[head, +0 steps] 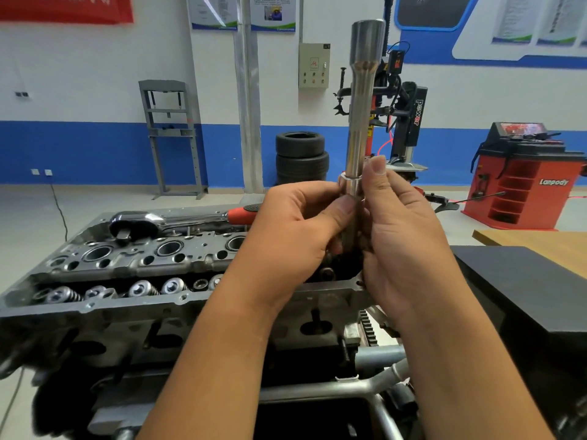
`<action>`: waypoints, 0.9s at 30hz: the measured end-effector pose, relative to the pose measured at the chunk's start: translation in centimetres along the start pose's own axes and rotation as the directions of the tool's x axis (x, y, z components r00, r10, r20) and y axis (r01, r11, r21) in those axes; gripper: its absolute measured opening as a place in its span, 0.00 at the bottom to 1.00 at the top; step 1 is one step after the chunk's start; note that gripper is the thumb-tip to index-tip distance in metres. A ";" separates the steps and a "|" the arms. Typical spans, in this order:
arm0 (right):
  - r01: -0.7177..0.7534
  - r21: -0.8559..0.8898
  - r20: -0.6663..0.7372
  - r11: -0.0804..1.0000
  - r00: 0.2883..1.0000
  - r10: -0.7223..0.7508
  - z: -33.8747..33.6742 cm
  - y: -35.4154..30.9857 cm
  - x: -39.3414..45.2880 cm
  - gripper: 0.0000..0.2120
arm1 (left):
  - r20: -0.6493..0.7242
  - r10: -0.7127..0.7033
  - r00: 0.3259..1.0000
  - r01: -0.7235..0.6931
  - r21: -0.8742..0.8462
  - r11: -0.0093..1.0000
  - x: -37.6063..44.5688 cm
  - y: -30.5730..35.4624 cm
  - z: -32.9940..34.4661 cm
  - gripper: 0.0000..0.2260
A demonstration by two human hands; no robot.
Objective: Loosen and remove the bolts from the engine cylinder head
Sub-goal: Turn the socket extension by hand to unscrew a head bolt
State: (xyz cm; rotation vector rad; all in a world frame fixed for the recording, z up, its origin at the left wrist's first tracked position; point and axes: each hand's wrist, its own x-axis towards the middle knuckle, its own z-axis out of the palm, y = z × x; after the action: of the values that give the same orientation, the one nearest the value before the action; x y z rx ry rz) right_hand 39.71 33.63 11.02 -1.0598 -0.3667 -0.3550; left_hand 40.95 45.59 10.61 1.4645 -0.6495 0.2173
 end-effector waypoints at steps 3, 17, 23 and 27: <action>0.002 -0.005 -0.019 1.000 1.000 -0.002 -0.1 -0.2 -0.1 0.12 | -0.070 0.021 0.997 -0.019 0.028 0.999 0.0 0.0 0.2 0.04; 0.046 -0.022 0.043 0.999 0.998 -0.045 -0.3 -0.1 -0.3 0.14 | 0.028 0.093 0.995 -0.096 0.117 0.988 -0.1 -0.2 0.2 0.08; 0.011 -0.047 0.032 0.999 0.999 -0.010 -0.1 0.1 -0.3 0.12 | 0.066 0.011 0.998 -0.018 0.113 0.993 0.0 -0.2 -0.3 0.10; 0.023 -0.043 0.026 0.999 0.999 -0.022 -0.3 0.3 0.0 0.11 | -0.010 0.036 0.999 -0.034 0.163 0.986 0.1 -0.4 0.1 0.09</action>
State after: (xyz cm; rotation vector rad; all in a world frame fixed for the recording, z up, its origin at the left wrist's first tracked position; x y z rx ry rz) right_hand 39.90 33.53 10.64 -1.1040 -0.3960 -0.3710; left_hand 41.18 45.45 10.35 1.6080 -0.6591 0.3128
